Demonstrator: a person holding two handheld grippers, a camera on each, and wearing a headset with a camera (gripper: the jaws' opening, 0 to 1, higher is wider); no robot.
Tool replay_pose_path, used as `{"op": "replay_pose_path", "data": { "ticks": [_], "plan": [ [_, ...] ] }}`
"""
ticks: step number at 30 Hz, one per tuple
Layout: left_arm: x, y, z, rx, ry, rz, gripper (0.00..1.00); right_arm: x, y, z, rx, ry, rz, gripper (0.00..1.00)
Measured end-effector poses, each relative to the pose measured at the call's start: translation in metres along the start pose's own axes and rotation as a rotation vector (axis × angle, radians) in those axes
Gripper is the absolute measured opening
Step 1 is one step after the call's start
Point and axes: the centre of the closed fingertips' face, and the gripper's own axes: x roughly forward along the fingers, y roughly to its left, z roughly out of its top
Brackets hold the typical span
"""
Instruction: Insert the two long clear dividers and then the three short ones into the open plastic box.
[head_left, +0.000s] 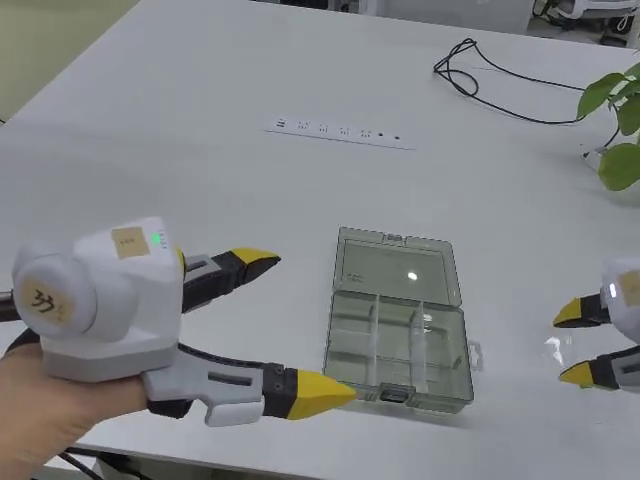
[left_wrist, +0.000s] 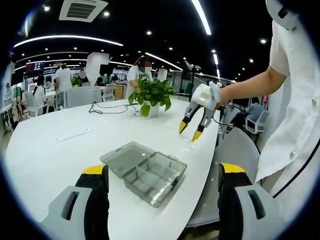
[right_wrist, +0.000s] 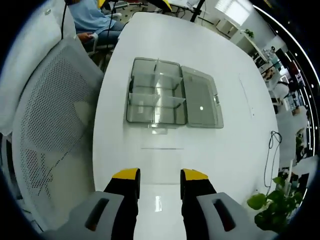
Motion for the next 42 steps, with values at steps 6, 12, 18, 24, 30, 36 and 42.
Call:
{"op": "replay_pose_path", "data": {
  "ticks": [6, 12, 18, 24, 30, 36, 42],
  "plan": [
    [0.008, -0.008, 0.01, 0.0, -0.018, -0.03, 0.92, -0.028, 0.001, 0.038, -0.014, -0.062, -0.061, 0.32],
    [0.013, -0.012, 0.018, -0.015, -0.021, -0.047, 0.88, -0.04, 0.0, 0.057, -0.048, -0.09, -0.101, 0.32],
    [0.023, -0.02, 0.033, -0.092, -0.052, -0.079, 0.8, -0.053, 0.005, 0.09, -0.08, -0.123, -0.131, 0.32],
    [0.031, -0.032, 0.047, -0.175, -0.095, -0.119, 0.65, -0.062, 0.004, 0.113, -0.115, -0.126, -0.184, 0.32],
    [0.037, -0.038, 0.054, -0.283, -0.119, -0.148, 0.51, -0.069, 0.008, 0.135, -0.129, -0.15, -0.208, 0.32],
    [0.042, -0.045, 0.058, -0.39, -0.131, -0.186, 0.37, -0.074, 0.01, 0.15, -0.142, -0.172, -0.222, 0.32],
    [0.045, -0.05, 0.056, -0.444, -0.124, -0.207, 0.25, -0.077, 0.012, 0.16, -0.154, -0.186, -0.228, 0.32]
  ]
}}
